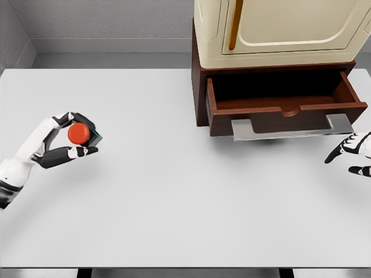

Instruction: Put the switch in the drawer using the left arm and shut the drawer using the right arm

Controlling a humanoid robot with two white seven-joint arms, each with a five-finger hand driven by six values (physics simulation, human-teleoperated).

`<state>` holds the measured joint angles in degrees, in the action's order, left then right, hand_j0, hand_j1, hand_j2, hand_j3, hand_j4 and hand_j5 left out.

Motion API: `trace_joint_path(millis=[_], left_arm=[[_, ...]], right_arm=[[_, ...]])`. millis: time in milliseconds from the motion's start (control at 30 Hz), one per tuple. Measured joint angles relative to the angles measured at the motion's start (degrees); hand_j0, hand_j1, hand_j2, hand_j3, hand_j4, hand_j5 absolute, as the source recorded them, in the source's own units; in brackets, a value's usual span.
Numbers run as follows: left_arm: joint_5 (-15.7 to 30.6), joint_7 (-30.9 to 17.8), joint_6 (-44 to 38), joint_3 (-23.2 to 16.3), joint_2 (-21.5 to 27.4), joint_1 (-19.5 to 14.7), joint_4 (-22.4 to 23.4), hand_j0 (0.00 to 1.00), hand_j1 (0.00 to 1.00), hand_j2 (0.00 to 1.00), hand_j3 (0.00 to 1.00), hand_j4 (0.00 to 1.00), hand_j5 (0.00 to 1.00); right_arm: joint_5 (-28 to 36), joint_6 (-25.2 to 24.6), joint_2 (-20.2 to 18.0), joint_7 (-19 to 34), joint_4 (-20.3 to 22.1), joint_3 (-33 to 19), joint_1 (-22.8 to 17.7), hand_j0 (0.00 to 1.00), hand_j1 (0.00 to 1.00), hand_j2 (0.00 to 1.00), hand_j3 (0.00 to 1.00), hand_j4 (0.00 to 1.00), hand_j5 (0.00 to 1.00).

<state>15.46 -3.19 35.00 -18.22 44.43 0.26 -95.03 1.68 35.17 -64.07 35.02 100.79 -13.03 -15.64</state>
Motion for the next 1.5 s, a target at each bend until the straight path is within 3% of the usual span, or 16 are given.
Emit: trace_joint_path(millis=[233, 833, 1233, 1367, 1500], left_arm=[[-1.23, -0.26, 0.00, -0.06, -1.99, -2.55, -1.97, 0.36, 0.36, 0.36, 0.36, 0.36, 0.36], [-2.92, -8.62, 0.04, -0.07, -13.89, -11.34, -2.38, 0.36, 0.36, 0.36, 0.36, 0.36, 0.36], [-8.13, -9.18, 0.03, -1.56, -21.80, -17.23, -2.28, 0.37, 0.37, 0.37, 0.37, 0.37, 0.37], [-11.73, -9.33, 0.05, -2.26, -25.28, -18.10, -2.21, 0.37, 0.37, 0.37, 0.37, 0.37, 0.37], [-14.26, -9.44, 0.05, -3.14, -27.99, -21.09, -2.02, 0.37, 0.37, 0.37, 0.37, 0.37, 0.37]], right_arm=[[0.02, 0.00, 0.03, 0.00, 0.00, 0.02, -0.09, 0.64, 0.64, 0.64, 0.64, 0.64, 0.64], [-0.05, 0.00, 0.03, 0.00, 0.00, 0.02, 0.00, 0.64, 0.64, 0.64, 0.64, 0.64, 0.64], [-0.05, 0.00, 0.00, 0.00, 0.00, 0.02, 0.00, 0.64, 0.64, 0.64, 0.64, 0.64, 0.64], [-0.05, 0.00, -0.01, 0.00, 0.00, 0.02, 0.00, 0.64, 0.64, 0.64, 0.64, 0.64, 0.64], [-0.04, 0.00, -0.01, 0.00, 0.00, 0.02, 0.00, 0.64, 0.64, 0.64, 0.64, 0.64, 0.64]])
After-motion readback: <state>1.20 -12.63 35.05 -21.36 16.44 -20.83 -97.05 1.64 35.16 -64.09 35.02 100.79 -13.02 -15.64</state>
